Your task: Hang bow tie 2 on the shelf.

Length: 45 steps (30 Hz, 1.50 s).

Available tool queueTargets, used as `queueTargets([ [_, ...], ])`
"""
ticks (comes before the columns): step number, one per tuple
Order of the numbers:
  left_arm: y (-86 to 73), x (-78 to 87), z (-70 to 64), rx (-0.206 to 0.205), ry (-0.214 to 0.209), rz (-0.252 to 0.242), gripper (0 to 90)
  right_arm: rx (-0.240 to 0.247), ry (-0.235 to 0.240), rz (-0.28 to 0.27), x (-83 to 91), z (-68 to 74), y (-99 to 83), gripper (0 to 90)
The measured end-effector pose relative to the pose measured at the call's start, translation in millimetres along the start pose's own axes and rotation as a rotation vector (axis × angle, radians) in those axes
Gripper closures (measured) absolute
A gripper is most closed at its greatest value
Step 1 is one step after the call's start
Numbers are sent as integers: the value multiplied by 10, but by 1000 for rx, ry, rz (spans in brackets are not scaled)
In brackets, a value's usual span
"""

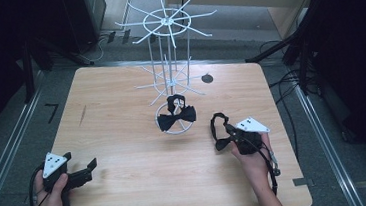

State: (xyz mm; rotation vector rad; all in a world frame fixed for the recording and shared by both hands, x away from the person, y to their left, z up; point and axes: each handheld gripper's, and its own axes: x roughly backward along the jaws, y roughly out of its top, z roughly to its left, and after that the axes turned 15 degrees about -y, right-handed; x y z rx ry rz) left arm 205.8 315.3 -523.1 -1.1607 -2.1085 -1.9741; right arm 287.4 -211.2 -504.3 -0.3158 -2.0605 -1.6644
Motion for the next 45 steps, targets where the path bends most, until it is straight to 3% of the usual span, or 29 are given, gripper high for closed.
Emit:
queueTargets([
  [17, 1, -5, -4, -3, 1, 3, 72, -34, -12, -115, 223, -18, 148, 900],
  [39, 2, -5, -4, -3, 1, 7, 72, -49, -3, -190, 431, -38, 318, 900],
  [45, 2, -6, -4, -2, 0, 6, 72, -59, 20, -195, 493, -9, 371, 900],
])
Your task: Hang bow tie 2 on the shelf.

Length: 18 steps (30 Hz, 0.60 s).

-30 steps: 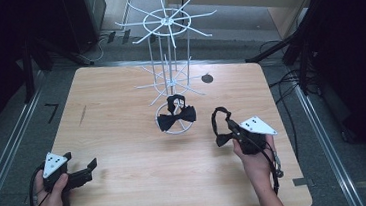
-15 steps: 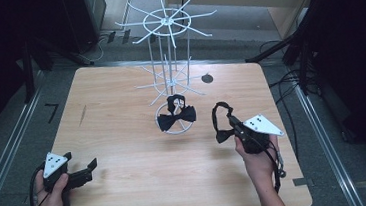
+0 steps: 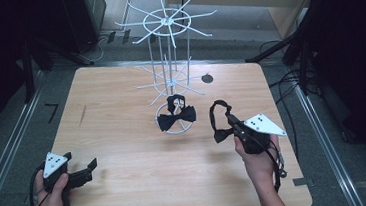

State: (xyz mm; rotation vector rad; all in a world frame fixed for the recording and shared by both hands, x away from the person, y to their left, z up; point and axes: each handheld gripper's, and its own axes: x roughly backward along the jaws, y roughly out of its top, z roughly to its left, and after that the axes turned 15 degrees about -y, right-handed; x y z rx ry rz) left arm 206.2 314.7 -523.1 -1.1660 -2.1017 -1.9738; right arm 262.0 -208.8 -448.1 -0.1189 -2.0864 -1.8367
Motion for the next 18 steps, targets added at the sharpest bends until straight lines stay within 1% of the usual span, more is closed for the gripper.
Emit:
queueTargets([
  [10, 0, 0, 0, 0, 0, 0, 72, 3, 18, -19, 66, 68, 74, 900],
  [18, 0, 0, 0, -1, -1, 0, 72, 7, 29, -37, 123, 91, 128, 900],
])
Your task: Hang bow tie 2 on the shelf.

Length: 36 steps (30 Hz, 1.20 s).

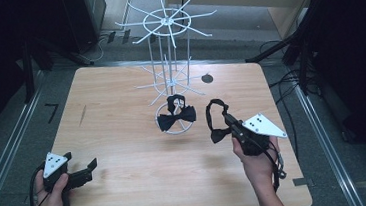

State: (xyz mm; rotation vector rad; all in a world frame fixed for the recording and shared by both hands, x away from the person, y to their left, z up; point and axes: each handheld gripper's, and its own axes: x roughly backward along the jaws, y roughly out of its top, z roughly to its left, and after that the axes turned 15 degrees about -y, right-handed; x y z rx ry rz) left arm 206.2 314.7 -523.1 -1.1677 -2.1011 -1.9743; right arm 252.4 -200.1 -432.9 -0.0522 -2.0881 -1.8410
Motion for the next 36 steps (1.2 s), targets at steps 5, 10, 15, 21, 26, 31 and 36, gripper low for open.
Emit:
queueTargets([
  [5, 0, 1, -1, -3, 0, 1, 72, 8, 6, -17, 33, 22, 38, 900],
  [10, 0, -1, -2, -3, 0, 0, 72, 6, 13, -27, 70, 47, 74, 900],
  [15, 0, 1, -1, -4, -1, 3, 72, 9, 17, -37, 85, 57, 94, 900],
  [21, 1, -1, -3, -4, 0, 3, 72, 11, 22, -52, 117, 72, 124, 900],
  [26, 0, -1, -3, -5, 1, 3, 72, 20, 29, -72, 160, 111, 166, 900],
  [31, 0, -1, -3, -5, 0, 3, 72, 29, 37, -82, 184, 141, 193, 900],
  [36, 0, -1, -3, -5, 0, 3, 72, 33, 44, -91, 203, 155, 213, 900],
])
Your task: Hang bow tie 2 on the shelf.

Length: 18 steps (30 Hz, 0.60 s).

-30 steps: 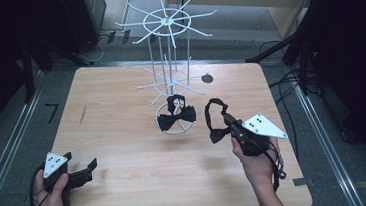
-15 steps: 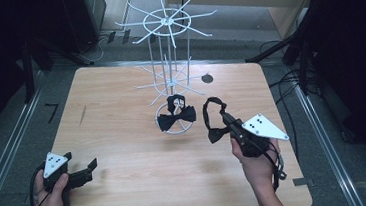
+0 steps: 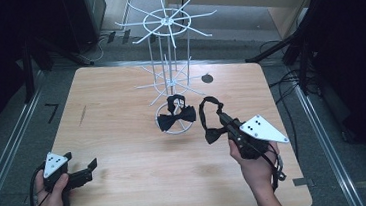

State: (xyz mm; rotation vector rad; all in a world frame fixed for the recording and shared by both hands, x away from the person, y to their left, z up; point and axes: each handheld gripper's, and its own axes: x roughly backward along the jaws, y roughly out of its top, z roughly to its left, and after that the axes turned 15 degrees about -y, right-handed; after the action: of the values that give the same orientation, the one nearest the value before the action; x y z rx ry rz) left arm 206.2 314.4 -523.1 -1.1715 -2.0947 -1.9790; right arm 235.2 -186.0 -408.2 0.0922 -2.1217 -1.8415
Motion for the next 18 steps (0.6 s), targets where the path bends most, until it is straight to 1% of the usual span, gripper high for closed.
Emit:
queueTargets([
  [9, 1, 0, -1, -1, -1, 2, 72, -5, 15, -19, 16, 11, 39, 900],
  [18, 1, -2, -1, -1, 0, 3, 72, -7, 18, -35, -6, 23, 80, 900],
])
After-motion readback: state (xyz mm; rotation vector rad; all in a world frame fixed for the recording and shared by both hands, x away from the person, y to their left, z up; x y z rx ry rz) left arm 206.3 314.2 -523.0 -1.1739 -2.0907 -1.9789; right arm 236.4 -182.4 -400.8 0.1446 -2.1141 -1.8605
